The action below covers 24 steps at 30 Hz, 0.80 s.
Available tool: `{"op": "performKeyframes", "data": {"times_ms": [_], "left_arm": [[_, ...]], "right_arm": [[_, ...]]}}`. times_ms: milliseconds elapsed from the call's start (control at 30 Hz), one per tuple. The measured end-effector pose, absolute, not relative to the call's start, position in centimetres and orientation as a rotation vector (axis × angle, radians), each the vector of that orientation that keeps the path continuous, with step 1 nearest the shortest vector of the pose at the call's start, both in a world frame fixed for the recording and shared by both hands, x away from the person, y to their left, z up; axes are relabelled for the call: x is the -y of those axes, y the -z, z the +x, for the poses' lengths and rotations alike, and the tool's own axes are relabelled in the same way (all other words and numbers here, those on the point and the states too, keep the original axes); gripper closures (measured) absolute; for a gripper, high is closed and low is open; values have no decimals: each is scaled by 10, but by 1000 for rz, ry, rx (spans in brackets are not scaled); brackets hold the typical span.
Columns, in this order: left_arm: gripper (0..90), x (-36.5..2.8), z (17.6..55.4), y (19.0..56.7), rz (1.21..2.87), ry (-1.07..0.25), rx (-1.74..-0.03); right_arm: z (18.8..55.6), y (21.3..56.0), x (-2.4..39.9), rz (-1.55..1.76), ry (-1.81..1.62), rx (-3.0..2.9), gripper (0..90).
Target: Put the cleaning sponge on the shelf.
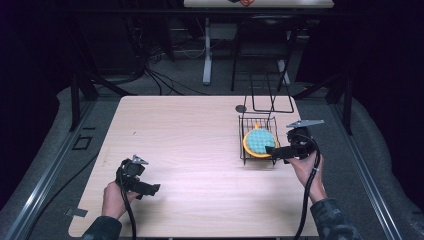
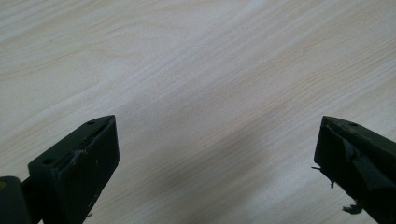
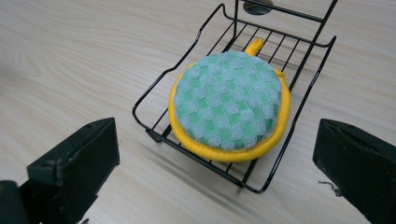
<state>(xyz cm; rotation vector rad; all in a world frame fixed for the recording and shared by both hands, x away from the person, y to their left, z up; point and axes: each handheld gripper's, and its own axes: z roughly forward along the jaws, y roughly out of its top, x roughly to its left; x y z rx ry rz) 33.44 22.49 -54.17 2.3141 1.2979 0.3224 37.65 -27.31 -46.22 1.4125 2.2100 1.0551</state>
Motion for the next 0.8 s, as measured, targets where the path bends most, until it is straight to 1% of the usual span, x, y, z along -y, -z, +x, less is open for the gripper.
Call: {"op": "performKeyframes", "data": {"times_ms": [467,733,800], "left_arm": [[3,-224,334,542,2321,-320,-1296],[3,-224,334,542,2319,-316,-1299],[3,-224,334,543,2318,-314,-1297]], "right_arm": [[331,440,289,1345,-1070,-2194,2],[314,445,298,1365,-1061,-2194,3],[308,453,302,1391,-1051,-2202,3]]}}
